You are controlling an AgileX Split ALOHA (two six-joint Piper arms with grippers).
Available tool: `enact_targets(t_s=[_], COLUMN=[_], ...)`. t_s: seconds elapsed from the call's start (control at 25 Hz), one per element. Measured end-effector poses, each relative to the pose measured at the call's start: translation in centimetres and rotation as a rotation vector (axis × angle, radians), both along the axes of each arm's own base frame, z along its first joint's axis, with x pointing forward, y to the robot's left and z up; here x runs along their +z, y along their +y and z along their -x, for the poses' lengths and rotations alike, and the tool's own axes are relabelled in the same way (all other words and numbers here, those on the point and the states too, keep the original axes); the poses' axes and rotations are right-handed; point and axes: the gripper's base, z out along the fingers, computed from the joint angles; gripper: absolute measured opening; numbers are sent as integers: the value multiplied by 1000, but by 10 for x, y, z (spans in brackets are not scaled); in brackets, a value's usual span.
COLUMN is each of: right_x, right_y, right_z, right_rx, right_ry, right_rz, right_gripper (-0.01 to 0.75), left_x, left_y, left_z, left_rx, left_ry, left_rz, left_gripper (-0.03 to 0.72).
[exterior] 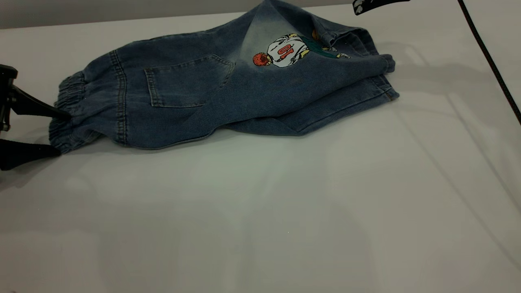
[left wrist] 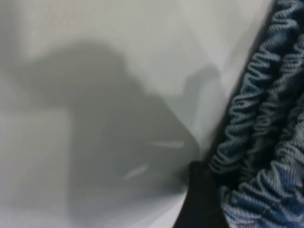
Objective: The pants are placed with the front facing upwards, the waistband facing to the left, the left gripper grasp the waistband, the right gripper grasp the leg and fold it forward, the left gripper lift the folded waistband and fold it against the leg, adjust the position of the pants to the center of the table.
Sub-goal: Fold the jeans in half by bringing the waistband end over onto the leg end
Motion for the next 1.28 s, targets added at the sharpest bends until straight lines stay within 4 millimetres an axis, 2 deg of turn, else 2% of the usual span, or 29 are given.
enact_targets(t_s=[0.32,0.48,0.6,0.72,0.96,1.28], right_x=[0,0,0,0,0,0], right_y=[0,0,0,0,0,0], right_z=[0,0,0,0,0,0], right_rx=[0,1,1,1,-1,-3], right_ry=[0,1,1,1,1,-1], right_rz=[0,0,-1,-1,0,1], right_gripper=[517,517,517,517,517,517], left_x=[10,20,31,39,29,36], left_y=[-16,-23,-22,-16,-7,4], left_z=[10,21,26,24,19,-6], left_rx=[-120,-255,-335,-313,-240,-169], left_ry=[40,86,106,107,115,44], left_rz=[209,274,222,128,1,-13], left_gripper=[446,440,438,438,438,438])
